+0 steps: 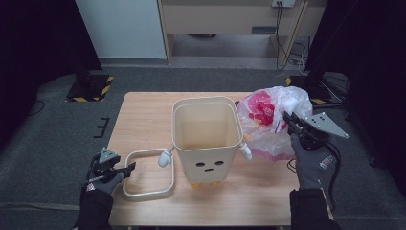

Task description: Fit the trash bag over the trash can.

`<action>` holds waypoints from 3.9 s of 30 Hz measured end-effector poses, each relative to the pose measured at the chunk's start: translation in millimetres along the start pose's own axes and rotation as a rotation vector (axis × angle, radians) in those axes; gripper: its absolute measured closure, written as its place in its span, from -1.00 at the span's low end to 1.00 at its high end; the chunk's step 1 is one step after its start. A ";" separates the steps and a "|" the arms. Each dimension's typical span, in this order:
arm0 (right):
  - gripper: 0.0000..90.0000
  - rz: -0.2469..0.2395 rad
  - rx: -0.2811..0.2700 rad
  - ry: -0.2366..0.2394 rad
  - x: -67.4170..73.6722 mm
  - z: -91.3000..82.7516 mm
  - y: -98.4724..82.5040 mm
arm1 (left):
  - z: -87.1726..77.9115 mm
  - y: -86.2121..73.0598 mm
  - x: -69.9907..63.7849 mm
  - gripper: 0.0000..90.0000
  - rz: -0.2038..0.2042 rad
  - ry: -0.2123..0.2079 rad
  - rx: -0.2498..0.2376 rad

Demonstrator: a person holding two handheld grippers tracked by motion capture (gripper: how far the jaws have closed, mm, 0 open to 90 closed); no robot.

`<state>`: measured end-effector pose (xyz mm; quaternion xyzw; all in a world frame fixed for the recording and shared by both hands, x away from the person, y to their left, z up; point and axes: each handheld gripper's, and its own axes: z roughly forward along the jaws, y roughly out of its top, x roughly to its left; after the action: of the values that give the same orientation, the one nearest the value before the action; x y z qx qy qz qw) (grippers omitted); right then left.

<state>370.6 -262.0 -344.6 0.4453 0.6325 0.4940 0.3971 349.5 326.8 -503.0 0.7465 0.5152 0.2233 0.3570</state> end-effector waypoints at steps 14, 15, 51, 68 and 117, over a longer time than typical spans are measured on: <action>0.81 -0.026 -0.108 -0.026 5.6 -16.6 34.6 | -0.5 -1.5 3.0 -0.43 -0.039 0.011 0.002; 0.81 -0.025 -0.116 -0.025 4.9 -18.1 37.6 | -0.7 -1.4 3.1 -0.43 -0.039 0.012 0.000; 0.77 -0.073 -0.424 -0.078 26.0 -98.6 104.2 | -0.3 -0.7 3.7 -0.42 -0.042 0.005 -0.005; 0.78 -0.077 -0.509 -0.020 64.2 -124.0 111.4 | 0.5 -0.9 4.3 -0.42 -0.040 0.008 -0.004; 0.72 0.014 -0.418 0.243 179.8 -55.5 78.4 | 0.9 -1.1 5.2 -0.42 -0.044 0.005 -0.007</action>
<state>279.9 -96.2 -268.2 0.2949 0.5566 0.6668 0.3982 351.4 331.5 -504.6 0.7331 0.5316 0.2193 0.3630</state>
